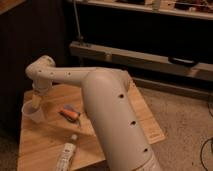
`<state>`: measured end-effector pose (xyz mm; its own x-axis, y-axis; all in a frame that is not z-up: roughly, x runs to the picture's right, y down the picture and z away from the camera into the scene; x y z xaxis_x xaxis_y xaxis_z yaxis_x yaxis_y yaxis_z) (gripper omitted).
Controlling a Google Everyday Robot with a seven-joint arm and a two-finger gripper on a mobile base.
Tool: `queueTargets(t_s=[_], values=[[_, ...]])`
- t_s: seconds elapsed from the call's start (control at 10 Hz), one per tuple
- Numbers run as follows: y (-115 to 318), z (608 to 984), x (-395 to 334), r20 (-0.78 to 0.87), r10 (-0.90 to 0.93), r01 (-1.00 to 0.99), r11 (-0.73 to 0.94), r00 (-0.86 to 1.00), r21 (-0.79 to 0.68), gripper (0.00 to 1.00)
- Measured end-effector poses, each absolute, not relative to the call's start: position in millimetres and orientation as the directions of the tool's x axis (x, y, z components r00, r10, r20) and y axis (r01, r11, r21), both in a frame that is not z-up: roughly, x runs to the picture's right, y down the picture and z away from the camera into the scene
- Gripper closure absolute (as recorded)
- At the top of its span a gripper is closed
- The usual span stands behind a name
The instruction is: Pick up the ceramic cup
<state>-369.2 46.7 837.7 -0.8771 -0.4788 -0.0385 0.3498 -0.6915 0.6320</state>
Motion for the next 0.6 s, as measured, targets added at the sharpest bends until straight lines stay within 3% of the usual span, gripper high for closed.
queueTargets(t_s=[0.2, 0.6], values=[[55.7, 846.3, -373.6, -0.036, -0.454, 0.325, -0.688, -0.89, 0.648, 0.22], [72.5, 858.7, -381.5, -0.034, -0.388, 0.254, -0.663, -0.921, 0.704, 0.63]])
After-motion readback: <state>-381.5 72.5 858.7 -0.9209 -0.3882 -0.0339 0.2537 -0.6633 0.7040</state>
